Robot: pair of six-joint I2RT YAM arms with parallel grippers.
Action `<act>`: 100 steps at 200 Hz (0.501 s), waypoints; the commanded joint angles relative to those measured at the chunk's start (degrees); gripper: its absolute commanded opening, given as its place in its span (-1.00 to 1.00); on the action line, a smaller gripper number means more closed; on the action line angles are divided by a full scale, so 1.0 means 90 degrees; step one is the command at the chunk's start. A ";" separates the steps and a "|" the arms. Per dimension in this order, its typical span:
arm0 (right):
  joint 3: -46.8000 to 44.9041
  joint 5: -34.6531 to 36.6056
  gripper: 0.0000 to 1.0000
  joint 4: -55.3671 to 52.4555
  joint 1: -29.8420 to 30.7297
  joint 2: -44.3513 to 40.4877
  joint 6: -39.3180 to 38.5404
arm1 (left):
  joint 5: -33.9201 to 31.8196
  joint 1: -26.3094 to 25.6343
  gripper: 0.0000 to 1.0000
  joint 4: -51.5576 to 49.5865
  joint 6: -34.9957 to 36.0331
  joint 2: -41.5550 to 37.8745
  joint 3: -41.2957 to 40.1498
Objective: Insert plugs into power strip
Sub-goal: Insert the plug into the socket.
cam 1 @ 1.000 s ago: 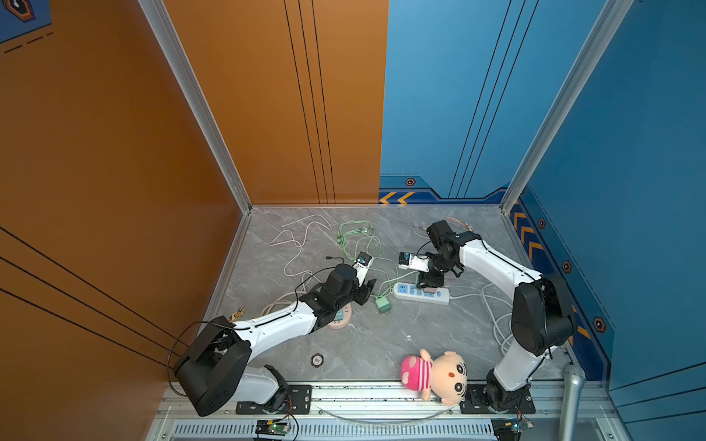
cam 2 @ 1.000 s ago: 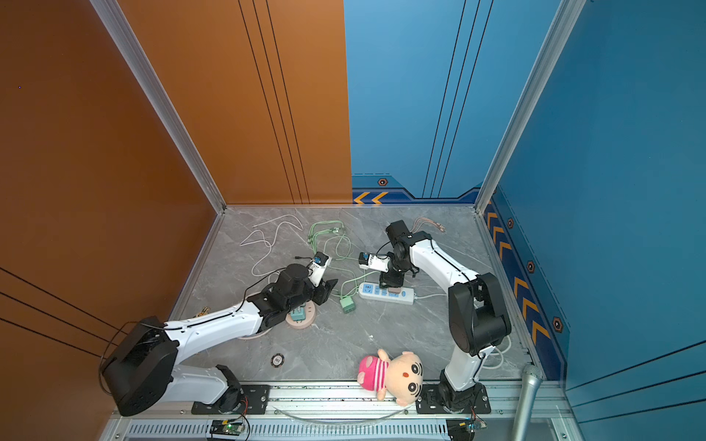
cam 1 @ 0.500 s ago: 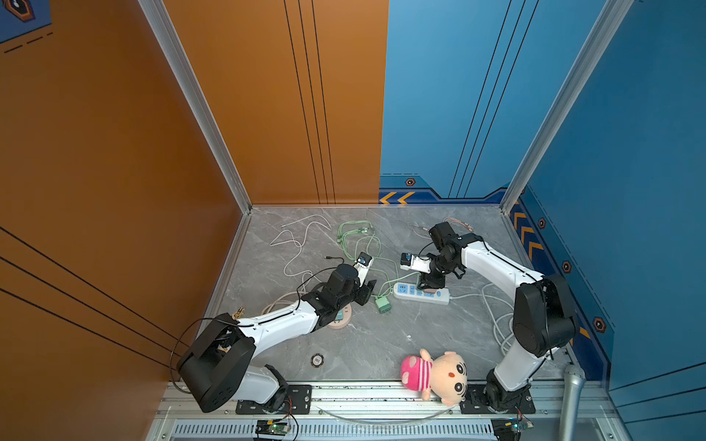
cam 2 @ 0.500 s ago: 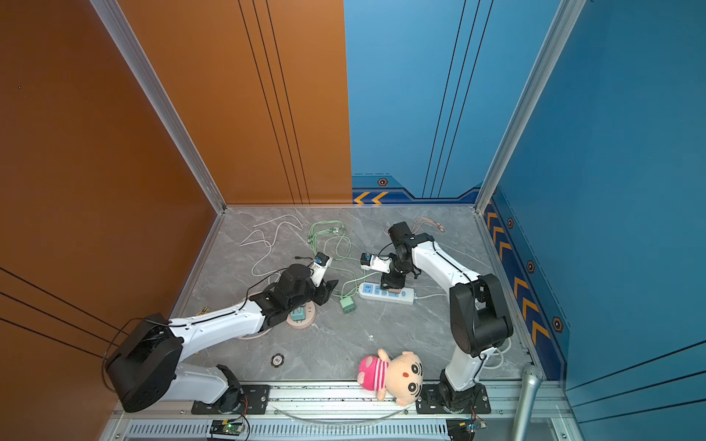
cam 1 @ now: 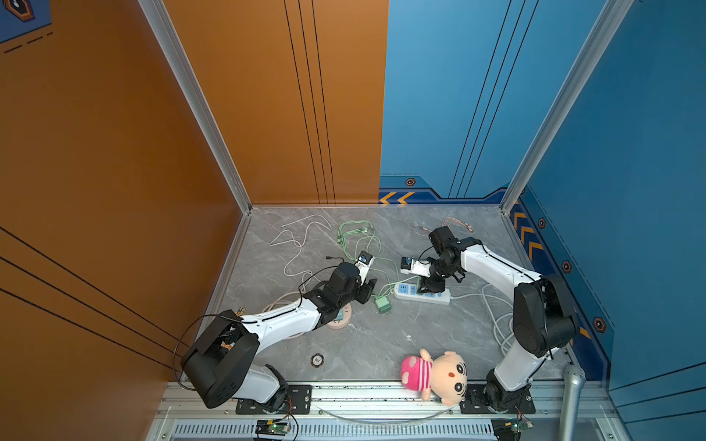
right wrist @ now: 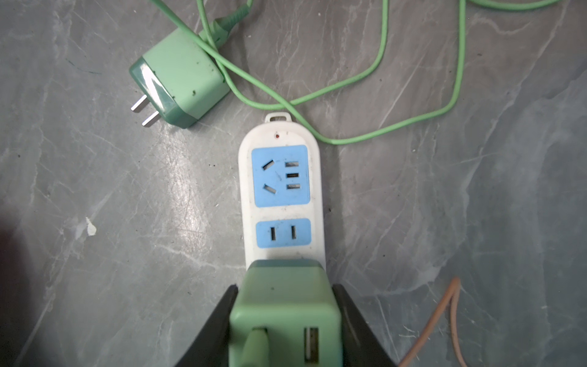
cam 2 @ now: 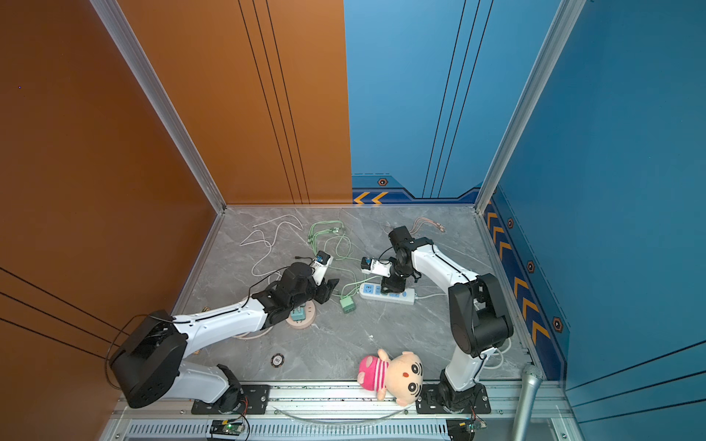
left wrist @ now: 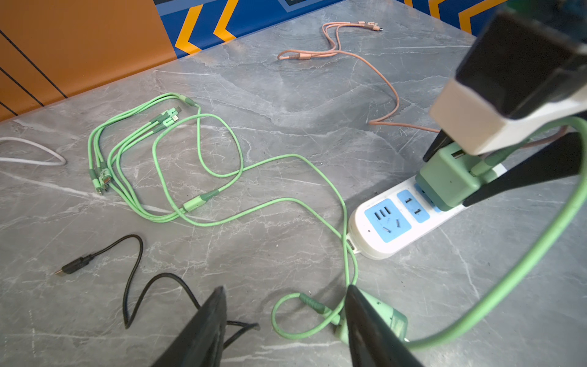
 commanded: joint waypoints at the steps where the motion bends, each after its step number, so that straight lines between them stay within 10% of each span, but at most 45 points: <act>1: -0.0155 -0.0048 -1.00 0.0060 -0.0023 -0.0101 -0.0101 | 0.0003 0.0063 0.20 -0.0087 -0.0091 0.0037 0.0184; 100: -0.0451 0.0224 -1.00 0.0089 -0.0054 0.0191 -0.0213 | 0.0070 0.0067 0.20 -0.0167 -0.0131 0.0037 0.0269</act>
